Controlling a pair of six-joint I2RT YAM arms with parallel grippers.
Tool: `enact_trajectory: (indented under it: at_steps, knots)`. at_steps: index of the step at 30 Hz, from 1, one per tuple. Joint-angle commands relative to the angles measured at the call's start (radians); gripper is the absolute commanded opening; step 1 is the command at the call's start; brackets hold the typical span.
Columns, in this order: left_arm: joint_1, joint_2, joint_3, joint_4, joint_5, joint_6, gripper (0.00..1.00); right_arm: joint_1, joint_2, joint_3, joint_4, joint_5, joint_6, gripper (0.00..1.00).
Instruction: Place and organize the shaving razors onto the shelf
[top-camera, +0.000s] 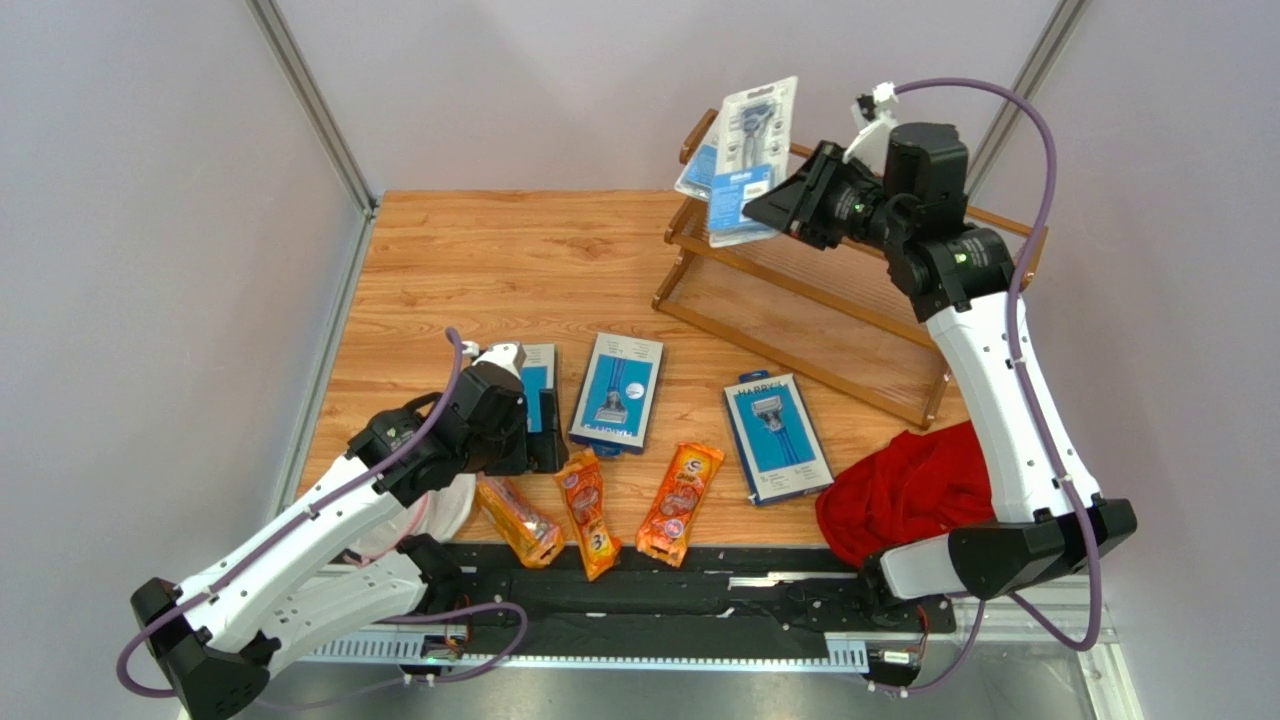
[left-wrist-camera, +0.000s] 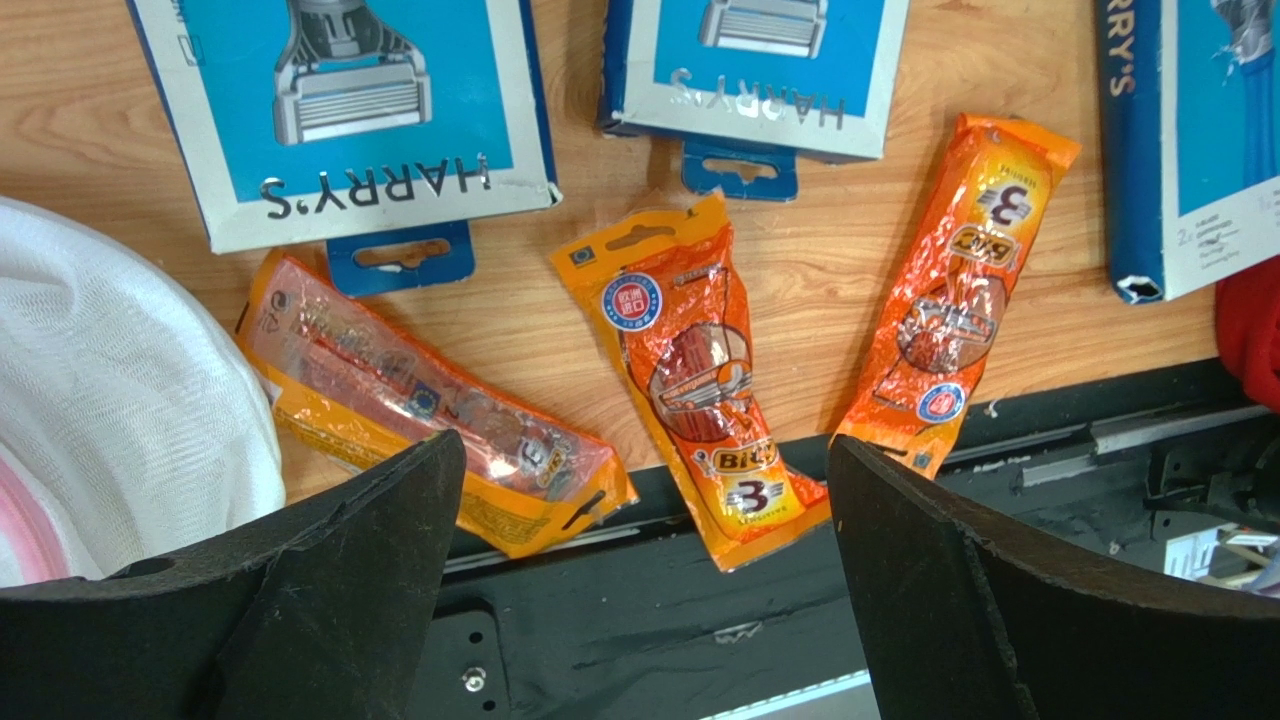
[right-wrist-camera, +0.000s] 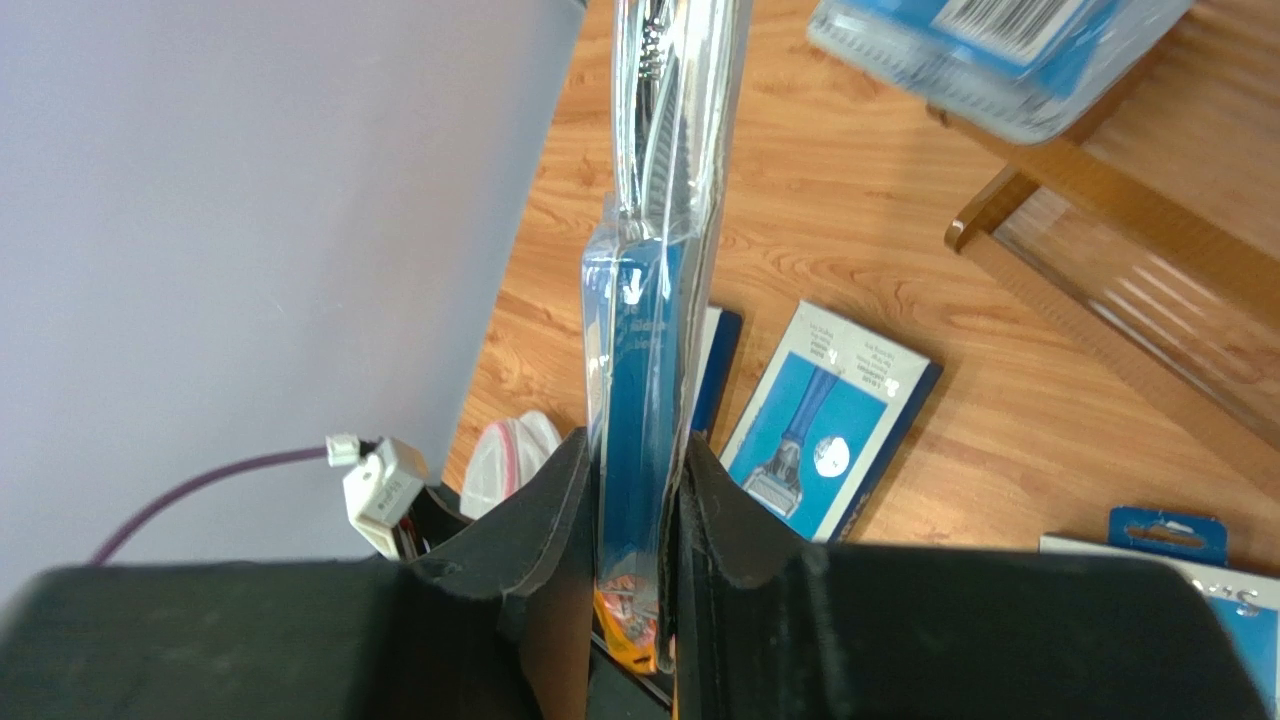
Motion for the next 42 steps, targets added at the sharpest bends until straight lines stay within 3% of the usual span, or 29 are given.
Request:
enact_trajectory:
  at_steps: [1,19,33,42]
  knots:
    - [0.004,-0.025,-0.014,0.031,0.021,0.002,0.99,-0.106,-0.033,-0.008,0.119,-0.148,0.065,0.00]
    - [0.004,-0.085,-0.078,0.033,0.050,-0.022,0.98,-0.327,0.102,-0.047,0.225,-0.209,0.173,0.00]
    - [0.004,-0.088,-0.088,0.025,0.055,-0.016,0.98,-0.361,0.183,-0.088,0.276,-0.240,0.199,0.03]
    - [0.004,-0.088,-0.086,0.022,0.056,-0.019,0.98,-0.361,0.215,-0.113,0.294,-0.245,0.226,0.13]
